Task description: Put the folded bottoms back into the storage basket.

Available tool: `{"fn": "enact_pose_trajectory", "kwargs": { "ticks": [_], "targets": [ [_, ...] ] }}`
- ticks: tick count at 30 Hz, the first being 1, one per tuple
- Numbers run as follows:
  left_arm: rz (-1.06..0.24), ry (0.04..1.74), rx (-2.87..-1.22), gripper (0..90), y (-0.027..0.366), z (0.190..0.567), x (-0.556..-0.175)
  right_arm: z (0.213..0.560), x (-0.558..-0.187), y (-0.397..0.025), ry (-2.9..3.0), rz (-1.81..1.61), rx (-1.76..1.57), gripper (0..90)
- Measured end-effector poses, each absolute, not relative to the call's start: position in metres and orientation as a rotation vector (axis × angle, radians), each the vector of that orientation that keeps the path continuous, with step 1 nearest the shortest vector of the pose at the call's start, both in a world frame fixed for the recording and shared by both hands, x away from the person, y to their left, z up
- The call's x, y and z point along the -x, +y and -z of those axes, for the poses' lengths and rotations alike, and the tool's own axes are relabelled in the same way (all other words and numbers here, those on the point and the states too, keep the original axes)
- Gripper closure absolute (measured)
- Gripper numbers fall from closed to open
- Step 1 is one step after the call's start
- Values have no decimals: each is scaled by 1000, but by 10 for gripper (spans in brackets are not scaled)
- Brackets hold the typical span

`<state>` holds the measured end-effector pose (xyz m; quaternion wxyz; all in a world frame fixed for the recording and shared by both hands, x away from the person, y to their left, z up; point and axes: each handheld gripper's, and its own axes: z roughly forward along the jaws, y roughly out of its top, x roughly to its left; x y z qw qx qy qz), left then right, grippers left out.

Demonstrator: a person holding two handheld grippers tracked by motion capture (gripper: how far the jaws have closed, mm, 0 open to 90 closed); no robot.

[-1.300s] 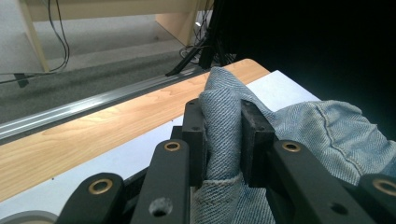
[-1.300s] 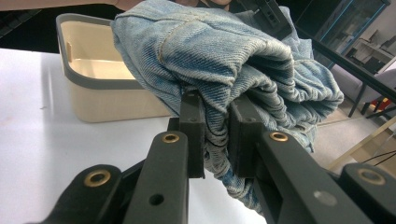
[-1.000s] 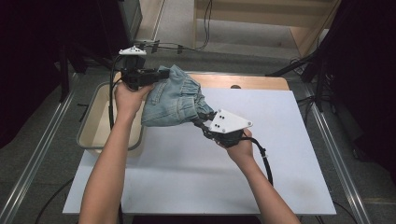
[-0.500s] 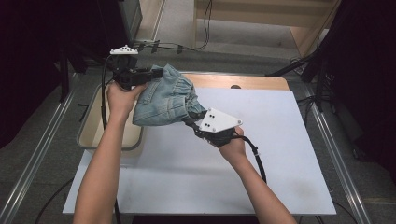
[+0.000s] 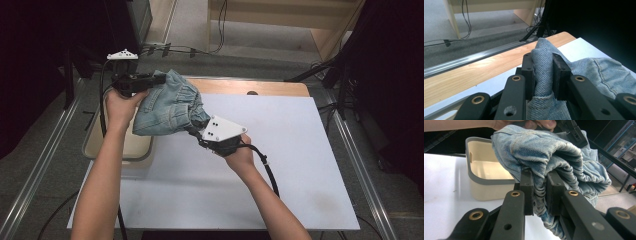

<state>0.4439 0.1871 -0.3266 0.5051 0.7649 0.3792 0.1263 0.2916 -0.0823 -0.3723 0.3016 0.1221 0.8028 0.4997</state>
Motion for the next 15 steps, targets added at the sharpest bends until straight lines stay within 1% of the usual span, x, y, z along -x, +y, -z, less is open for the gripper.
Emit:
{"fn": "enact_pose_trajectory", "kwargs": {
  "ticks": [15],
  "targets": [
    [-321, 925, -1855, 758, 202, 327, -443, 373, -294, -68, 2137, -1333, -312, 775]
  ]
}}
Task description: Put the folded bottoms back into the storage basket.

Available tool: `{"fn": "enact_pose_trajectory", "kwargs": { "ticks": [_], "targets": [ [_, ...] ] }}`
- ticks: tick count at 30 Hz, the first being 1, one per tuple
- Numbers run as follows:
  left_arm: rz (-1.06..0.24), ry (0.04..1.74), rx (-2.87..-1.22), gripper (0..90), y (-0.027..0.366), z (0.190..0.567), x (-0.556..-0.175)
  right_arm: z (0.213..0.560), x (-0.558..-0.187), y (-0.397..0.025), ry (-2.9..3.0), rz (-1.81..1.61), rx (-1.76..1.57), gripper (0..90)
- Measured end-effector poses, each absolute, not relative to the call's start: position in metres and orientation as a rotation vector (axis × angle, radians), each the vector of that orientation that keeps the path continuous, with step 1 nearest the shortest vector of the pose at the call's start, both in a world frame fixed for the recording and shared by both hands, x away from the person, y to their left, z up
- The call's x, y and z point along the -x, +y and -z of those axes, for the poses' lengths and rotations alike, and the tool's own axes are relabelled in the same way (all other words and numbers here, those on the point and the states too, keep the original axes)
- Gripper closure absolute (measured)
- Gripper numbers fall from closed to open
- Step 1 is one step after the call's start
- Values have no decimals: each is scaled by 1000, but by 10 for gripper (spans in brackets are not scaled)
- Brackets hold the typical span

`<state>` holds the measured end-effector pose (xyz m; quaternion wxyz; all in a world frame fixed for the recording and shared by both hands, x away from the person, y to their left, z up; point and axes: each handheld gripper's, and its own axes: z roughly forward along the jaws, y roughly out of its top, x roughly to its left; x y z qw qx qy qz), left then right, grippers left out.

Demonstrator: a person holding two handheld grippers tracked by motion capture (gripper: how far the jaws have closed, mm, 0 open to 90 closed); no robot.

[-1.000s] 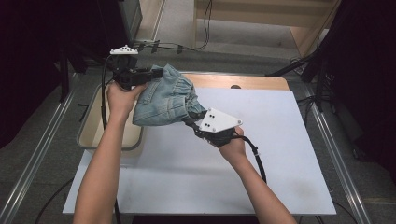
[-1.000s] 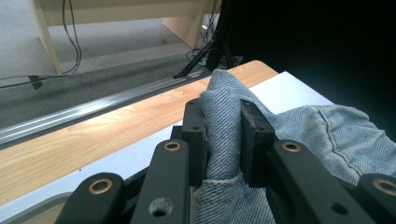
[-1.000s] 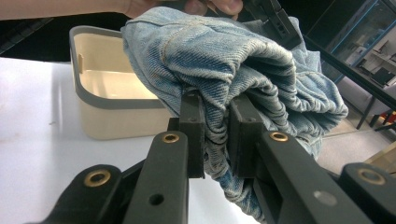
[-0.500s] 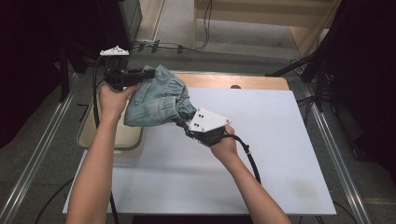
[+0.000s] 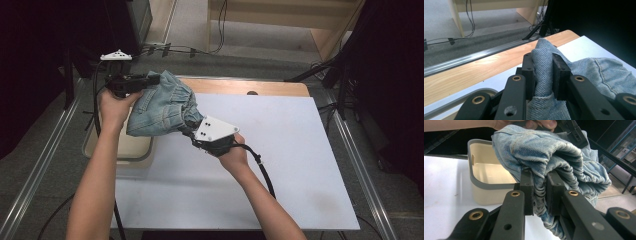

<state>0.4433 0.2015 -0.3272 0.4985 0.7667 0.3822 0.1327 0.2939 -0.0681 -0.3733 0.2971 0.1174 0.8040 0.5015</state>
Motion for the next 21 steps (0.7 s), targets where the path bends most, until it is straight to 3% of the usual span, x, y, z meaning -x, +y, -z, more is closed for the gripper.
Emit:
{"fn": "enact_pose_trajectory", "kwargs": {
  "ticks": [21],
  "targets": [
    [-362, 955, -1858, 759, 230, 327, -441, 376, -299, -36, 2166, -1341, -277, 775]
  ]
}}
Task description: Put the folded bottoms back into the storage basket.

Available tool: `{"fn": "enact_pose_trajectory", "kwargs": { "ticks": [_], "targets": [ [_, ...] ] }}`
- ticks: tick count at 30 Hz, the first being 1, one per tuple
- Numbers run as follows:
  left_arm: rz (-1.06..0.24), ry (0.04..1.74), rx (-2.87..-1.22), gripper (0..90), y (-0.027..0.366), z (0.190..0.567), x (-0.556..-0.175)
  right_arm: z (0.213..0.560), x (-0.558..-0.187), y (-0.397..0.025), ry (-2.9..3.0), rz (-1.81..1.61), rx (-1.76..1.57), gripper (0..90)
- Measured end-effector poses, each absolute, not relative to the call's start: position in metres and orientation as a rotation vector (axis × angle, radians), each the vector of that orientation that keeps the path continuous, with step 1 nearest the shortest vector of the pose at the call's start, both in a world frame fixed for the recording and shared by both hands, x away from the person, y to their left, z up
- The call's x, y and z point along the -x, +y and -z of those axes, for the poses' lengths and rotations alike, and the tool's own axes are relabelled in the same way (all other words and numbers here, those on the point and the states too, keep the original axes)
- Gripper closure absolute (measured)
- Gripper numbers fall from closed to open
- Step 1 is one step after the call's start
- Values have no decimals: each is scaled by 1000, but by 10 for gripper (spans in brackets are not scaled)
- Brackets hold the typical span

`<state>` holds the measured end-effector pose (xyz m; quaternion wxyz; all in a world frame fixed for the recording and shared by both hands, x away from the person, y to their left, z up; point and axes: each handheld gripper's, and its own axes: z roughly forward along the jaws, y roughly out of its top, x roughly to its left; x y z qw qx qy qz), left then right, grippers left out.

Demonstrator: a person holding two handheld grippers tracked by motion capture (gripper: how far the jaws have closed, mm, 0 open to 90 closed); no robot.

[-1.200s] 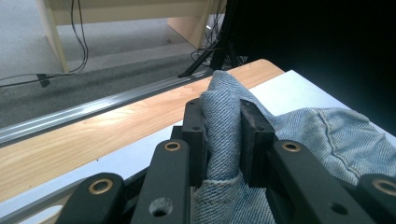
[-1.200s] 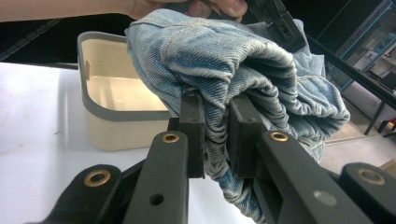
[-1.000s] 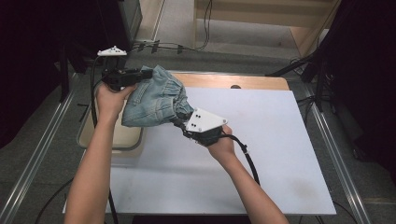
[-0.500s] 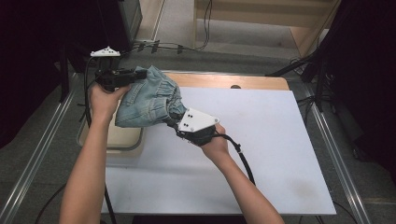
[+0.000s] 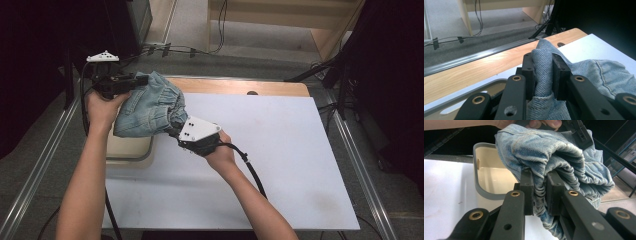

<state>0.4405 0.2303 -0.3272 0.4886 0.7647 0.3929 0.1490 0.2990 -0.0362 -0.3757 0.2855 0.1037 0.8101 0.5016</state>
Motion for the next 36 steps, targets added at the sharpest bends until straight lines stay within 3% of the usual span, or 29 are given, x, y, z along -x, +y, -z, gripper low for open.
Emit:
{"fn": "enact_pose_trajectory", "kwargs": {
  "ticks": [36],
  "targets": [
    [-411, 1051, -1836, 763, 283, 338, -440, 388, -309, 20, 2211, -1351, -242, 774]
  ]
}}
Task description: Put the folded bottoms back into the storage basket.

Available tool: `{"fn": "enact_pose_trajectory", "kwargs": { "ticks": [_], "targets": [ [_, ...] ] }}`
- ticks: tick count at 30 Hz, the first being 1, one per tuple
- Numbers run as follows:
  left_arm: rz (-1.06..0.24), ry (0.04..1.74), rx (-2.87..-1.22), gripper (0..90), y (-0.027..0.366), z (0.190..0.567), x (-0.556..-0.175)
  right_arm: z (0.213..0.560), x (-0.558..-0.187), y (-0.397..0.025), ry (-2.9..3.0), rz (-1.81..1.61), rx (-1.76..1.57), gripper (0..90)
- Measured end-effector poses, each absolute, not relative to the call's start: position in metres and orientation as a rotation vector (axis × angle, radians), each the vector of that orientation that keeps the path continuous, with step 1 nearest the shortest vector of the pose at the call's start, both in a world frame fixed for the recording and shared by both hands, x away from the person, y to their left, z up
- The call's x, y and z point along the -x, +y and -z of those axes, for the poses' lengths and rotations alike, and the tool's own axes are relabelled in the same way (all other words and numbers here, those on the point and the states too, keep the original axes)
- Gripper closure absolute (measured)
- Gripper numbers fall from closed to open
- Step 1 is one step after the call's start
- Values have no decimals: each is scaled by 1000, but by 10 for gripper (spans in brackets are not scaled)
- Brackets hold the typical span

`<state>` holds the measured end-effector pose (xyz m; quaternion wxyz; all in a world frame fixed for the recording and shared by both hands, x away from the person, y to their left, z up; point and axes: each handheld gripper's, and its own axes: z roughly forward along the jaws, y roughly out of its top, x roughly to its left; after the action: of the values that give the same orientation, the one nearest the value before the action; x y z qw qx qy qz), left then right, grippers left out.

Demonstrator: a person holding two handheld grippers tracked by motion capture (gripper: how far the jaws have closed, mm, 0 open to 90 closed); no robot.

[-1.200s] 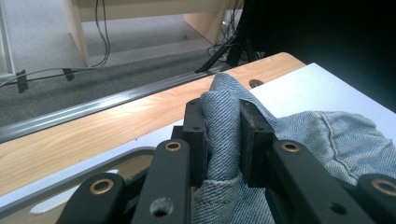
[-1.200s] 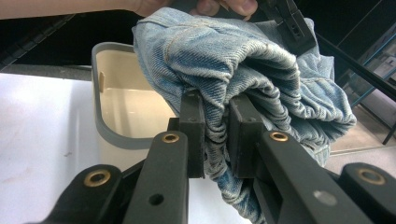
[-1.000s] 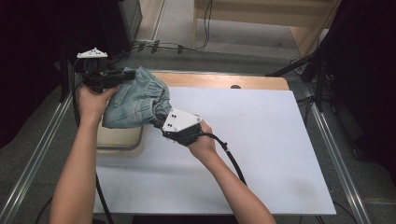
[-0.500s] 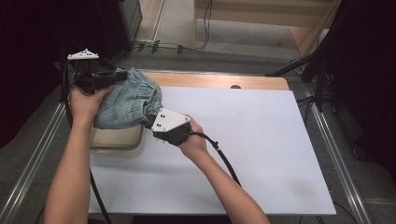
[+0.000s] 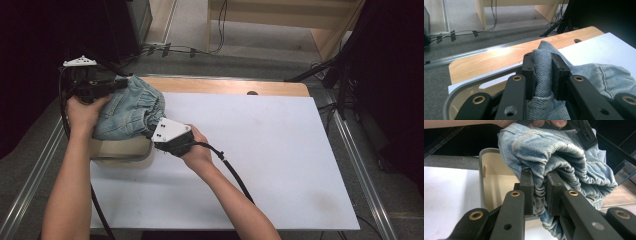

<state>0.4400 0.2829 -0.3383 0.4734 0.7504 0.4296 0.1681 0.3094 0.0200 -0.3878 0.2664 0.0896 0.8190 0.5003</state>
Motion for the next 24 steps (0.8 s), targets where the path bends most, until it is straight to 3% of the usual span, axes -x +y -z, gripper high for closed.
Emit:
{"fn": "enact_pose_trajectory", "kwargs": {
  "ticks": [24],
  "targets": [
    [-447, 1091, -1846, 769, 300, 349, -443, 403, -317, 45, 2243, -1359, -267, 774]
  ]
}}
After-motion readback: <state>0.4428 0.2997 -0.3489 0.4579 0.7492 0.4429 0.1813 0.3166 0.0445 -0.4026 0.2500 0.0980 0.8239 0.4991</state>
